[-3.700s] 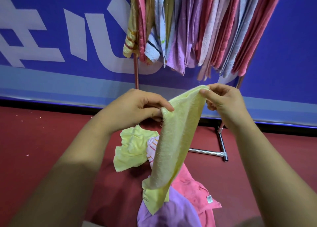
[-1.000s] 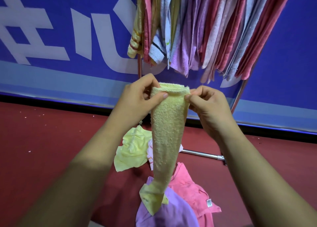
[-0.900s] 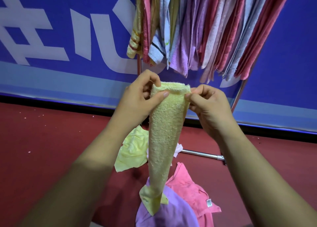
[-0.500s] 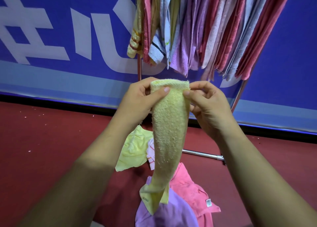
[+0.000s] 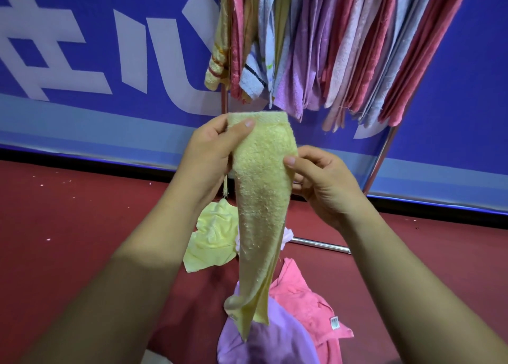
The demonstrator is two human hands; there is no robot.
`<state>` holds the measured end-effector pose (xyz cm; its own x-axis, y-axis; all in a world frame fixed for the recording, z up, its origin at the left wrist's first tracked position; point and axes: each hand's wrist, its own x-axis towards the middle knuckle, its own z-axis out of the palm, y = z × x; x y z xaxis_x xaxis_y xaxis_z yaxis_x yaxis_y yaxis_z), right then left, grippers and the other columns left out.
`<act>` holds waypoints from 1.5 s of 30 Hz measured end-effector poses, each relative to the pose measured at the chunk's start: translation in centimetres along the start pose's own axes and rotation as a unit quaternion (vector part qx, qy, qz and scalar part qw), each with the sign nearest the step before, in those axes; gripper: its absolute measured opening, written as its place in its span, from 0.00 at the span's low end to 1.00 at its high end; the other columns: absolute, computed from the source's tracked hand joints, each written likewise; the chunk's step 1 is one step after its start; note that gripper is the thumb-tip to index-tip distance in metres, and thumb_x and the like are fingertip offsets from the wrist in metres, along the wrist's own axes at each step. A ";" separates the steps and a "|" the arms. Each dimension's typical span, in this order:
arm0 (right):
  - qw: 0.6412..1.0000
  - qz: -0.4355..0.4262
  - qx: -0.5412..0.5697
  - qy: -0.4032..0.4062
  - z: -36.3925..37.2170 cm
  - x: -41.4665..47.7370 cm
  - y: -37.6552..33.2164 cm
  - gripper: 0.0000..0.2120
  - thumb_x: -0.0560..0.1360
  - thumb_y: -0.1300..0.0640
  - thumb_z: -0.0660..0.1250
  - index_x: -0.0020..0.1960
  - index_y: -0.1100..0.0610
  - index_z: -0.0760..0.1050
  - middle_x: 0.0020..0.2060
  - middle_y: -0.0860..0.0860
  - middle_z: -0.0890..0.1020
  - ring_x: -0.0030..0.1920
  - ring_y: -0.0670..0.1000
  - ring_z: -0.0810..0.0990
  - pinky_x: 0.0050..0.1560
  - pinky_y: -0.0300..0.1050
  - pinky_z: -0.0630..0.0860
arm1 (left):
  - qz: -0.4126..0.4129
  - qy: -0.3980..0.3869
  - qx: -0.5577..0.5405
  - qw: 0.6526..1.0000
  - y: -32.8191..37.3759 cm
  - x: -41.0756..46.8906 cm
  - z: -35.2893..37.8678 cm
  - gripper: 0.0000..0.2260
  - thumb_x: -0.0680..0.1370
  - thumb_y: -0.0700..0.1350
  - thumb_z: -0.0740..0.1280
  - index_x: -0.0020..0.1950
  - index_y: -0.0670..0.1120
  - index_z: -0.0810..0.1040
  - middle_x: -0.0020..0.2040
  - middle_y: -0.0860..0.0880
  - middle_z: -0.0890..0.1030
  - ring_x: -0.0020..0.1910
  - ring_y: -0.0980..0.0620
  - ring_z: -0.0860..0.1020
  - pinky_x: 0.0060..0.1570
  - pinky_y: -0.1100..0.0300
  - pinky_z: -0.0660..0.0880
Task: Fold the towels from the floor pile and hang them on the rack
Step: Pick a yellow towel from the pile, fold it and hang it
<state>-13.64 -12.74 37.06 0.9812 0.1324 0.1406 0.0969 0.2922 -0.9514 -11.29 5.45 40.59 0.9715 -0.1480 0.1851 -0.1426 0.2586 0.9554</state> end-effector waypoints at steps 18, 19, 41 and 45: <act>0.994 0.101 0.028 -0.006 -0.8 -0.1 -0.4 0.27 0.75 0.49 0.71 0.65 0.70 0.75 0.55 0.66 0.80 0.49 0.62 0.78 0.53 0.53 0.75 | -0.051 -0.052 0.075 0.995 -1.6 -1.2 -0.1 0.05 0.77 0.38 0.70 0.51 0.43 0.83 0.43 0.47 0.86 0.41 0.52 0.85 0.36 0.62 0.78; 0.994 0.107 0.010 -0.020 -0.9 -0.3 -0.2 0.29 0.73 0.49 0.73 0.64 0.70 0.75 0.55 0.66 0.78 0.52 0.63 0.75 0.55 0.54 0.74 | -0.050 -0.037 0.061 0.996 -1.3 -1.1 -0.1 0.05 0.77 0.38 0.70 0.52 0.43 0.82 0.43 0.47 0.86 0.41 0.51 0.85 0.36 0.61 0.79; 0.998 0.032 0.047 0.013 -0.9 0.7 -0.2 0.10 0.76 0.62 0.67 0.36 0.59 0.80 0.28 0.50 0.75 0.30 0.46 0.73 0.36 0.42 0.72 | -0.171 -0.164 0.158 0.959 -3.2 -1.0 -1.8 0.21 0.72 0.54 0.76 0.57 0.42 0.82 0.54 0.45 0.86 0.55 0.45 0.83 0.60 0.49 0.76; 0.997 0.024 0.054 0.043 -1.4 0.8 -0.2 0.09 0.78 0.64 0.66 0.42 0.62 0.83 0.39 0.58 0.75 0.39 0.51 0.72 0.42 0.42 0.75 | -0.133 -0.133 0.202 0.961 -3.7 -1.2 -1.4 0.09 0.76 0.46 0.72 0.54 0.44 0.84 0.49 0.47 0.87 0.51 0.50 0.85 0.54 0.55 0.80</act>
<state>-12.67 -14.04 36.95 0.9954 0.0681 0.0678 0.0363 0.3877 -0.9211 -11.69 5.99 36.50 0.9090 -0.4097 -0.0765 -0.0103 -0.2055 0.9786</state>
